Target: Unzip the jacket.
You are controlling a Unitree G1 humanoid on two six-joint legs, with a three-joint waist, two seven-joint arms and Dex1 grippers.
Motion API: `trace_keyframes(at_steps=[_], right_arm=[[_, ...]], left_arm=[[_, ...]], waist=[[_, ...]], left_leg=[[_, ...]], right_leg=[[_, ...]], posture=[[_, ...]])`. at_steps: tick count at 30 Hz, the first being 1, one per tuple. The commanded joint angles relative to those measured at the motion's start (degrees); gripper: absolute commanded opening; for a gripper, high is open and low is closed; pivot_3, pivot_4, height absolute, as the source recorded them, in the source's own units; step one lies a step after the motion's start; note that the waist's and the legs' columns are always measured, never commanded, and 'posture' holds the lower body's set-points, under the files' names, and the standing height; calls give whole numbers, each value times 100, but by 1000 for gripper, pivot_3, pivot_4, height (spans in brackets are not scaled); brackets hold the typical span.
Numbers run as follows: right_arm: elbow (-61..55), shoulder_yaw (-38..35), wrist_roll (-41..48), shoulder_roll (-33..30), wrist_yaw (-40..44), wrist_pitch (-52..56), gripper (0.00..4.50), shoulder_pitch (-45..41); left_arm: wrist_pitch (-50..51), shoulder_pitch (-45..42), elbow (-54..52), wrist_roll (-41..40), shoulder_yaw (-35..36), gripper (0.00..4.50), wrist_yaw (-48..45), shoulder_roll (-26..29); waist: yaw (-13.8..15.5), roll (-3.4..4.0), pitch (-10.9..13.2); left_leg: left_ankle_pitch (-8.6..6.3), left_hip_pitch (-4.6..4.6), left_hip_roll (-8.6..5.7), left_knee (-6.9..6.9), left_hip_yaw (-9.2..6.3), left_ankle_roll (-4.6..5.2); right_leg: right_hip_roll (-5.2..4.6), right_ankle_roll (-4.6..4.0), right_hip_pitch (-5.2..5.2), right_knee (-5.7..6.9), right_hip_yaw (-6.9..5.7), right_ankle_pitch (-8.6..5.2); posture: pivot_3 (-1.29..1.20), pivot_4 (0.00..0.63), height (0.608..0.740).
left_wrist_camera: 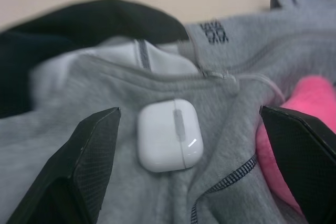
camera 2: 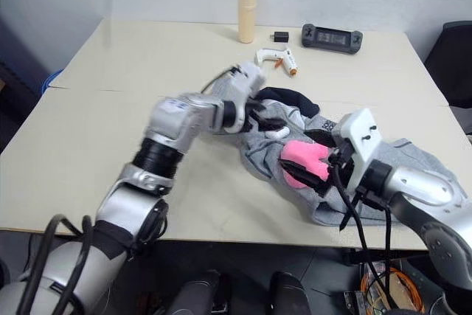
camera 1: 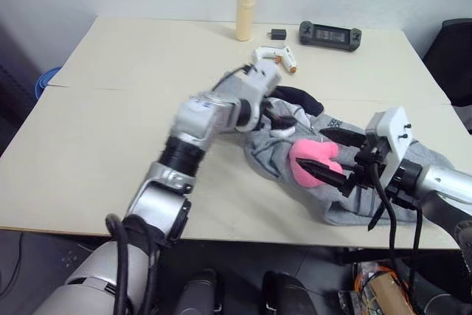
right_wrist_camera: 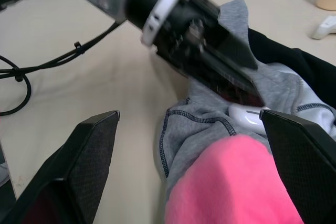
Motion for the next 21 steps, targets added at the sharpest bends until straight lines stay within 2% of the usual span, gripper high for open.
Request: trace_keyframes(at_steps=[1,6,10,16,21], right_arm=[[-367,-338,152,44,-249,-11,4500,138],[-514,-452,250,62,-483,-31,4500,313],[-597,-527,301,73,-624,-54,4500,436],[-695,-583,399,78,-754,-88,4500,583],[-614,-558,399,26,-720,-129,4500,578]], left_arm=[[-843,-392,874,277,-66,4460,-34,-275],[-1627,-706,2135,577,33,4460,161,-598],[-1833,-850,2564,602,269,4460,309,-680],[-1835,-872,2229,79,1058,4460,285,-546],[-1718,-845,2111,54,1267,4460,297,-471]], waist=[[2,0,0],[21,0,0],[33,-1,0],[9,-1,1],[9,-1,0]], left_leg=[[-1,-1,0,0,0,1],[-9,-4,-1,0,0,10],[-13,-6,-2,1,0,18],[-16,-7,-2,1,-1,21],[-16,-6,-2,1,0,20]], right_leg=[[-2,0,-2,-3,0,0],[-44,-1,-5,-20,3,0],[-50,-1,-5,-29,5,0],[-52,0,-6,-29,13,0],[-50,0,-5,-17,13,0]], posture=[[0,150,740],[0,150,740],[0,150,740],[0,150,740],[0,150,740]])
